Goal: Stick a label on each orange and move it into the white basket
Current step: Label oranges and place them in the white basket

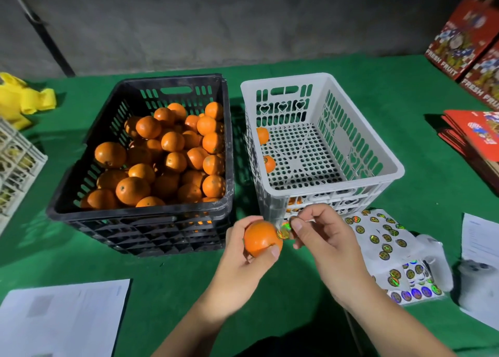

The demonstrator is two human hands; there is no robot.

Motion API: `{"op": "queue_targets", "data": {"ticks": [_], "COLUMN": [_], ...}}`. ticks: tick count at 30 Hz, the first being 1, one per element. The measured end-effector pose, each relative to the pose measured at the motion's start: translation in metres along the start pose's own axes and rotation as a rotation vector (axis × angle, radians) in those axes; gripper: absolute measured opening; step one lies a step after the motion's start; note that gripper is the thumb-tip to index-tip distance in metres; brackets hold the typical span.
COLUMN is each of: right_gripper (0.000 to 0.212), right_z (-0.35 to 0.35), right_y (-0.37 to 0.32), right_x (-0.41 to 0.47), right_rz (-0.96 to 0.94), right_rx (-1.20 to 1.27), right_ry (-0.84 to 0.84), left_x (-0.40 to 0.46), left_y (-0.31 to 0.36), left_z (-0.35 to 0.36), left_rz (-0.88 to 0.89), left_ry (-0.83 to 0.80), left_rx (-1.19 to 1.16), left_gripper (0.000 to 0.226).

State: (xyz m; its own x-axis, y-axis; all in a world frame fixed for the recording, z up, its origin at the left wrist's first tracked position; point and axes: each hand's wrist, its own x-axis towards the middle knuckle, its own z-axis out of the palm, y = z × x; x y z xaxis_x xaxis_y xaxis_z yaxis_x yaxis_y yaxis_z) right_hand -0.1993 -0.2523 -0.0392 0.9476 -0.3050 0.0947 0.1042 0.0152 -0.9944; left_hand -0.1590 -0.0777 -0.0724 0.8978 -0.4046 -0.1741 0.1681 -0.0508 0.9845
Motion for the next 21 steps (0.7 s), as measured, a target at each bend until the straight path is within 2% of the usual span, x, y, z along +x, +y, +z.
{"op": "queue_targets", "data": {"ticks": [3, 7, 11, 17, 21], "right_gripper": [0.002, 0.007, 0.019, 0.025, 0.032], "right_z": [0.008, 0.010, 0.010, 0.013, 0.015], "right_y": [-0.008, -0.007, -0.003, -0.003, -0.003], "right_x": [0.003, 0.006, 0.007, 0.007, 0.007], "right_rz": [0.054, 0.147, 0.155, 0.140, 0.130], "right_rx": [0.130, 0.292, 0.276, 0.240, 0.198], "right_ry": [0.018, 0.005, -0.020, -0.028, -0.033], "left_x": [0.002, 0.002, -0.002, -0.002, -0.001], "left_y": [0.005, 0.011, 0.015, 0.016, 0.017], "left_z": [0.001, 0.000, -0.001, 0.001, 0.003], "left_rz": [-0.002, 0.013, 0.023, 0.047, 0.041], "left_ry": [0.031, 0.044, 0.025, -0.002, -0.002], "left_rx": [-0.094, -0.106, -0.185, -0.182, -0.173], "left_gripper": [0.051, 0.048, 0.054, 0.072, 0.072]}}
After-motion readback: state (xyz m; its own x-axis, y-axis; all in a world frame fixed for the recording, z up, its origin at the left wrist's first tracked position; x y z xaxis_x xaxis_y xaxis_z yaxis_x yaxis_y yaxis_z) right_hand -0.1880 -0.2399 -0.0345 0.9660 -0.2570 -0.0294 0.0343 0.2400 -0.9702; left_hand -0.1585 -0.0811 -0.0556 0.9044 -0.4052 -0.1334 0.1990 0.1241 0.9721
